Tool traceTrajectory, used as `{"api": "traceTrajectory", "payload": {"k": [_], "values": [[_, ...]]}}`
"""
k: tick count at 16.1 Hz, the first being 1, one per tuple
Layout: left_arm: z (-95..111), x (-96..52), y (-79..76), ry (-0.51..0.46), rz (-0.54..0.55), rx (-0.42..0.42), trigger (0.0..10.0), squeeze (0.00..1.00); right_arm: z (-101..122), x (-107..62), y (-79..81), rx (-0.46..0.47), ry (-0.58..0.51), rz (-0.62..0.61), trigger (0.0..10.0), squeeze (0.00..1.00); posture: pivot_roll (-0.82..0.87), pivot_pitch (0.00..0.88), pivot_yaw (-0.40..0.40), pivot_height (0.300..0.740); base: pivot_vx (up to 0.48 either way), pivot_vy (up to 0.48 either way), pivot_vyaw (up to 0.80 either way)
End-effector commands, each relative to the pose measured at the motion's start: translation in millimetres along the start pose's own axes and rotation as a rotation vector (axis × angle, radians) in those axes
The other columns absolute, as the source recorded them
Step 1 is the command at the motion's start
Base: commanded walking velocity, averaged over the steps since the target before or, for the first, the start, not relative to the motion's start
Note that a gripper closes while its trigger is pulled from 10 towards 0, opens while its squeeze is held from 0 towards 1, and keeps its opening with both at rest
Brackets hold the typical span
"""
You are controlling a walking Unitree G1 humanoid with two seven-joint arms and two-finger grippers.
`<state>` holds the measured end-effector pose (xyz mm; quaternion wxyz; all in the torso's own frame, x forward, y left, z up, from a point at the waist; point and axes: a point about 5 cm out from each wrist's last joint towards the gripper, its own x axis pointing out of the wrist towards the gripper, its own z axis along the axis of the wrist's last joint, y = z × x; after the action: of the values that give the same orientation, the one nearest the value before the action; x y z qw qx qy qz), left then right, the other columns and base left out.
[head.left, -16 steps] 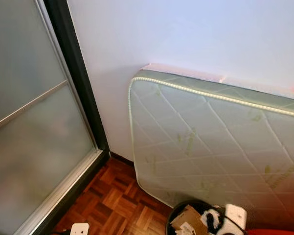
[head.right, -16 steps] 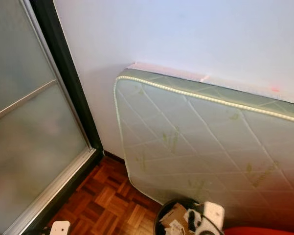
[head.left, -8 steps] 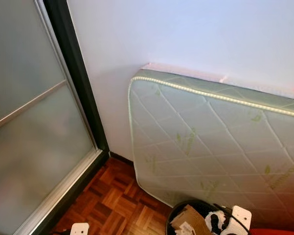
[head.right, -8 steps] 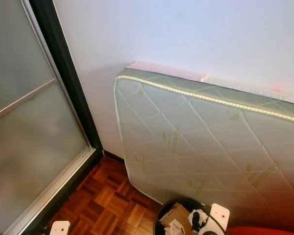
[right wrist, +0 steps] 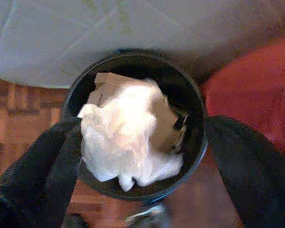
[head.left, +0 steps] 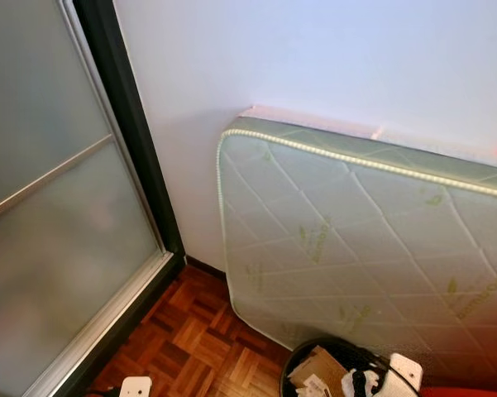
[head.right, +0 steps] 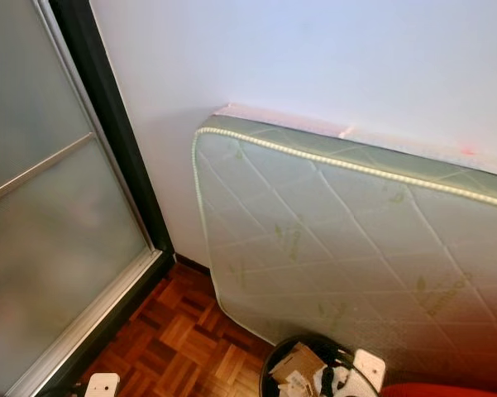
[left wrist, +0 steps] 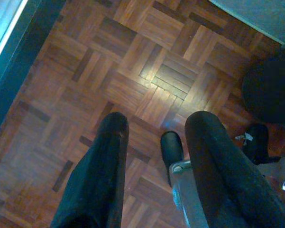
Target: Clean up the room
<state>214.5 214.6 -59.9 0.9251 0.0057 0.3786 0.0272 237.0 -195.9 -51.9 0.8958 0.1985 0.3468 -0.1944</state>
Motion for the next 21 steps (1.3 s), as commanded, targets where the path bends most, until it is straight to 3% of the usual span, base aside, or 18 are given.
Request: {"api": "traceTrajectory", "payload": {"k": [1, 2, 4, 5, 6, 7, 8, 9, 10, 11, 13, 15, 16, 18, 20, 21], "values": [[-10, -2.6, 2.7, 0.031, 0.007, -0.012, 10.0, 0.00, -9, -1.5, -4.0, 0.022, 0.035, -0.019, 10.0, 0.00, 0.04, 0.161, 0.022, 0.740, 0.000, 0.000, 0.00], [-10, -2.7, 3.0, 0.030, 0.007, -0.012, 10.0, 0.00, -6, -1.4, -6.3, -0.062, 0.021, -0.035, 10.0, 0.00, 0.04, 0.161, 0.022, 0.740, 0.000, 0.000, 0.00], [-10, -2.9, 3.4, 0.030, 0.008, -0.011, 10.0, 0.00, 14, -1.9, 5.5, -0.526, -0.177, 0.033, 10.0, 0.00, 0.04, 0.161, 0.023, 0.740, 0.000, 0.000, 0.00], [-10, -2.9, 3.3, 0.030, 0.007, -0.011, 10.0, 0.00, 15, -3.1, 13.4, -0.563, -0.220, 0.068, 10.0, 0.00, 0.04, 0.161, 0.023, 0.740, 0.000, 0.000, 0.00], [-10, -2.9, 3.1, 0.031, 0.006, -0.010, 10.0, 0.00, 11, -2.5, 15.8, -0.450, -0.170, 0.074, 10.0, 0.00, 0.04, 0.162, 0.023, 0.740, 0.000, 0.000, 0.00], [-10, -2.9, 2.8, 0.032, 0.005, -0.010, 10.0, 0.00, -1, -0.8, 9.8, -0.133, -0.024, 0.037, 10.0, 0.00, 0.04, 0.162, 0.023, 0.740, 0.000, 0.000, 0.00], [-10, -2.8, 2.5, 0.032, 0.005, -0.010, 10.0, 0.00, -4, -0.4, 4.5, -0.037, 0.020, -0.005, 10.0, 0.00, 0.04, 0.164, 0.022, 0.740, 0.000, 0.000, 0.00], [-10, -2.7, 2.4, 0.032, 0.006, -0.011, 10.0, 0.00, 1, 0.0, 3.4, -0.023, -0.009, -0.009, 10.0, 0.00, 0.04, 0.164, 0.022, 0.740, 0.000, 0.000, 0.00], [-10, -2.7, 2.7, 0.034, 0.008, -0.012, 10.0, 0.00, 18, -0.1, 6.1, -0.301, -0.155, -0.007, 10.0, 0.00, 0.04, 0.164, 0.022, 0.740, 0.000, 0.000, 0.00], [-10, -2.7, 2.9, 0.034, 0.008, -0.012, 10.0, 0.00, 25, -1.1, 12.6, -0.437, -0.228, 0.019, 10.0, 0.00, 0.04, 0.164, 0.022, 0.740, 0.000, 0.000, 0.00], [-10, -2.8, 3.3, 0.035, 0.009, -0.012, 10.0, 0.00, 27, -1.1, 18.3, -0.382, -0.235, 0.034, 10.0, 0.00, 0.04, 0.166, 0.022, 0.740, 0.000, 0.000, 0.00], [-10, -2.8, 3.2, 0.035, 0.008, -0.012, 10.0, 0.00, 13, 1.7, 14.2, -0.034, -0.062, 0.023, 10.0, 0.00, 0.04, 0.166, 0.022, 0.740, 0.000, 0.000, 0.00], [-10, -2.8, 3.6, 0.033, 0.008, -0.013, 10.0, 0.00, 15, 2.1, 10.8, 0.069, -0.061, 0.001, 10.0, 0.00, 0.04, 0.167, 0.022, 0.740, 0.000, 0.000, 0.00], [-10, -2.9, 3.2, 0.032, 0.007, -0.011, 10.0, 0.00, 25, 1.8, 12.0, -0.129, -0.142, 0.003, 10.0, 0.00, 0.04, 0.167, 0.024, 0.740, 0.000, 0.000, 0.00], [-10, -2.9, 2.7, 0.030, 0.006, -0.011, 10.0, 0.00, 38, -1.9, 25.7, -0.485, -0.313, 0.050, 10.0, 0.00, 0.04, 0.168, 0.023, 0.740, 0.000, 0.000, 0.00], [-10, -2.9, 2.5, 0.028, 0.006, -0.011, 10.0, 0.00, 34, -0.8, 25.1, -0.258, -0.253, 0.070, 10.0, 0.00, 0.04, 0.169, 0.022, 0.740, 0.000, 0.000, 0.00]]}}
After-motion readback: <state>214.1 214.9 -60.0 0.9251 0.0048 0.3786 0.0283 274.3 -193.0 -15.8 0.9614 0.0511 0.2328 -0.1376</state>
